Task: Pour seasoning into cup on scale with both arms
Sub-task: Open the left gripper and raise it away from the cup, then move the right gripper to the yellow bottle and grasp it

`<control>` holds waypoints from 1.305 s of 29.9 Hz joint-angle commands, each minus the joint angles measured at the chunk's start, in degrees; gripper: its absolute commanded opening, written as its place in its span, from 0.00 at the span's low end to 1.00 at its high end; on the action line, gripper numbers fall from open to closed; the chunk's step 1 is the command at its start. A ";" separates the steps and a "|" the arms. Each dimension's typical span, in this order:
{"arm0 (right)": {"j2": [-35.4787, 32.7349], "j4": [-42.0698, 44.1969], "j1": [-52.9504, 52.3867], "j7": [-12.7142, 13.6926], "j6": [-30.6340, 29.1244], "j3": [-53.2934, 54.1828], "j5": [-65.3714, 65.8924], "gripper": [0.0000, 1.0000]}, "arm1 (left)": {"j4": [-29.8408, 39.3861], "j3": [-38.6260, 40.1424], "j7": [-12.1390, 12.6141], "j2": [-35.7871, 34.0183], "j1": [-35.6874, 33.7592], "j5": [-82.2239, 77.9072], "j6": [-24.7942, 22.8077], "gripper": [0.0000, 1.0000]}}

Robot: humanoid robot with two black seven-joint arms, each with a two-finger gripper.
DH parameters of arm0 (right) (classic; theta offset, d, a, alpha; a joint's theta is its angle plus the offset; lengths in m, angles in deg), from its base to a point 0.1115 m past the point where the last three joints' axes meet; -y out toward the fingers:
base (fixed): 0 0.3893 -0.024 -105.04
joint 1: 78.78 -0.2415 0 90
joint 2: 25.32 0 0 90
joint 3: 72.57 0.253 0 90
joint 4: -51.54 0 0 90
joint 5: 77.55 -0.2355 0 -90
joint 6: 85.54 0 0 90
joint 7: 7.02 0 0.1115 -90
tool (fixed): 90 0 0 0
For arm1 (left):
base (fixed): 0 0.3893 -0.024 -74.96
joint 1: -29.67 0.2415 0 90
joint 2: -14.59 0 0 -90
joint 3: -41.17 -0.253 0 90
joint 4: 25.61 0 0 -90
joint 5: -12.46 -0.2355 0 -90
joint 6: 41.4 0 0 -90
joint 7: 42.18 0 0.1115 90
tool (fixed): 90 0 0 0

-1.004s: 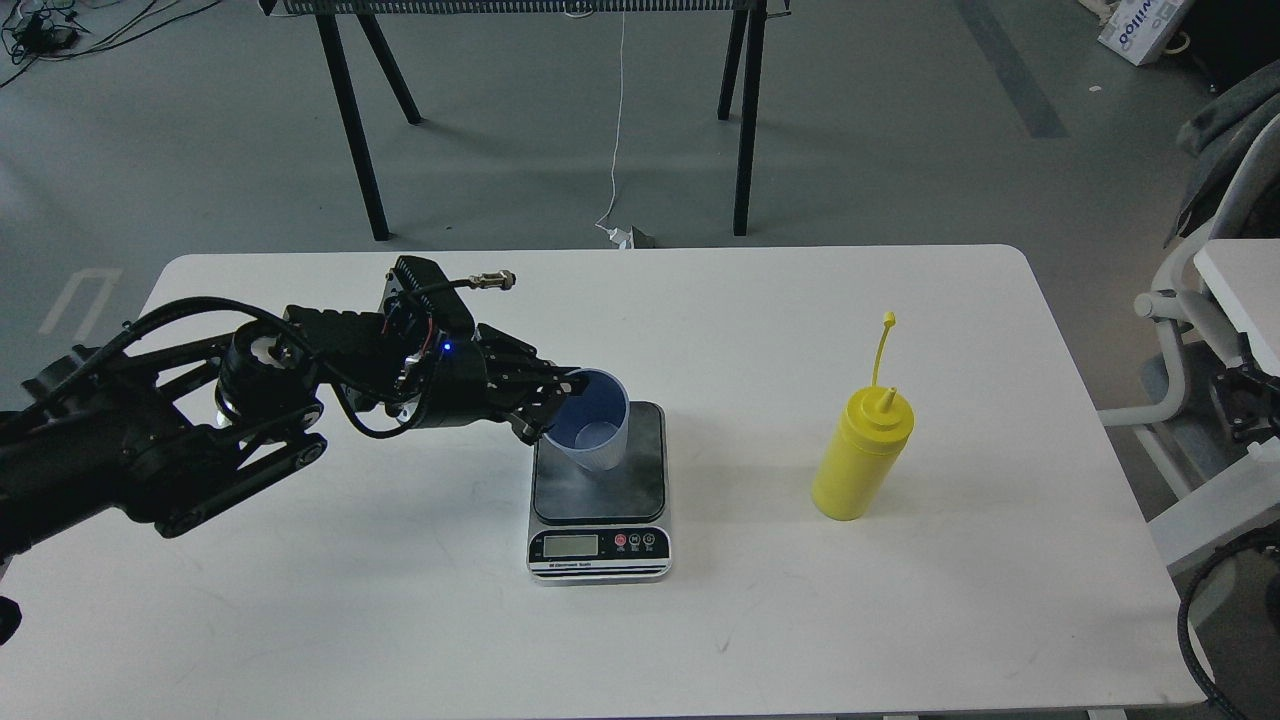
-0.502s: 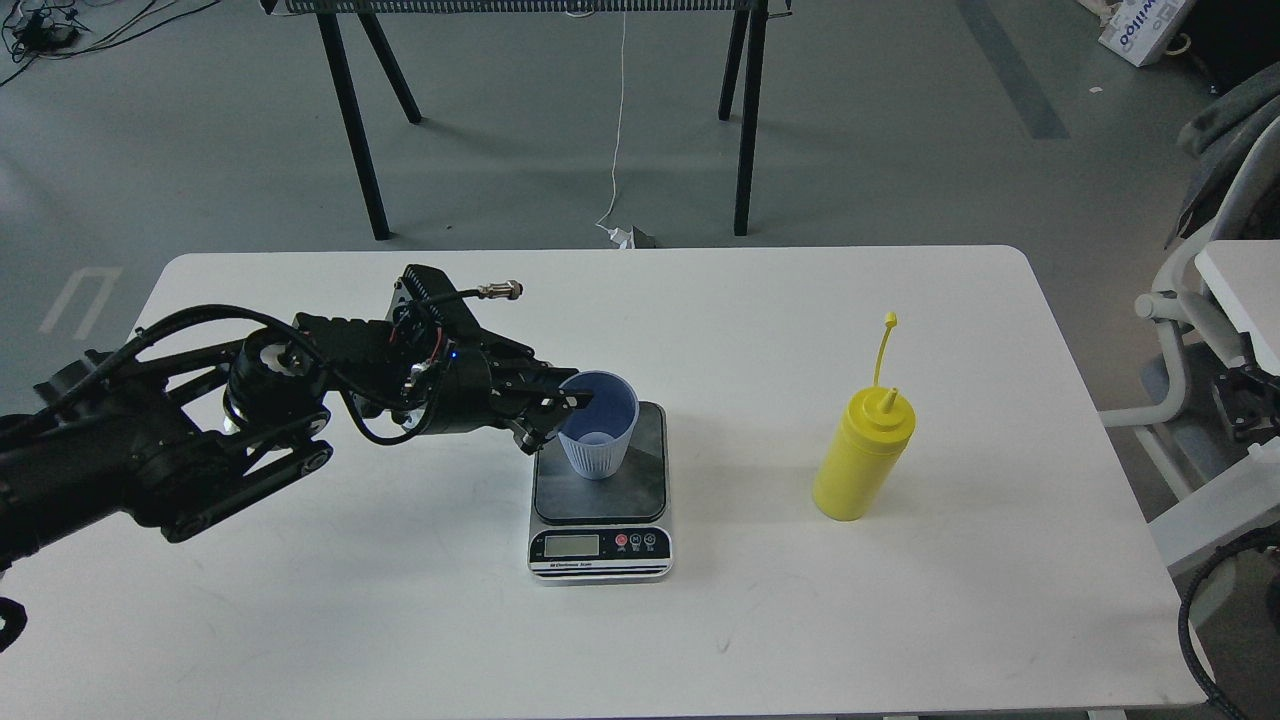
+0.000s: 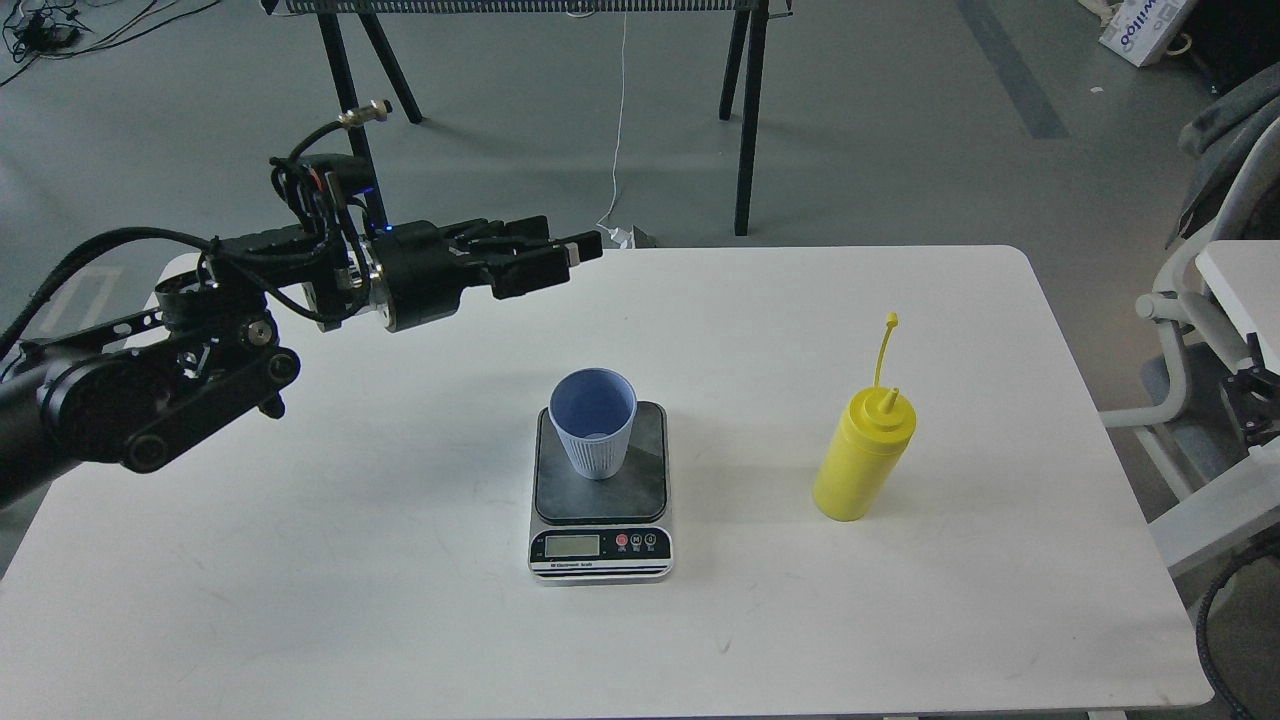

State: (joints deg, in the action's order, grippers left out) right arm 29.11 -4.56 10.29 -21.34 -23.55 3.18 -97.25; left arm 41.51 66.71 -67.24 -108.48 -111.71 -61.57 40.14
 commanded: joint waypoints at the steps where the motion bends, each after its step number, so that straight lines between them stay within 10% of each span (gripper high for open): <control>1: -1.43 -5.58 4.08 -0.09 0.00 0.11 -0.08 0.99 | -1.98 2.85 -0.16 0.20 0.14 16.78 0.03 1.00; 18: 5.15 -26.43 21.32 0.26 0.00 -12.28 0.71 0.99 | -16.67 9.62 2.91 6.71 0.76 70.41 -8.94 1.00; 39: 20.44 -19.40 9.37 0.08 0.00 -25.12 2.47 0.99 | -16.67 10.76 2.82 5.30 2.25 72.36 -8.76 1.00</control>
State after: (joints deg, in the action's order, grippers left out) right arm 47.88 -25.38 20.65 -21.17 -23.54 -20.72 -94.80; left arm 24.83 77.38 -64.41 -102.72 -109.45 10.74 31.38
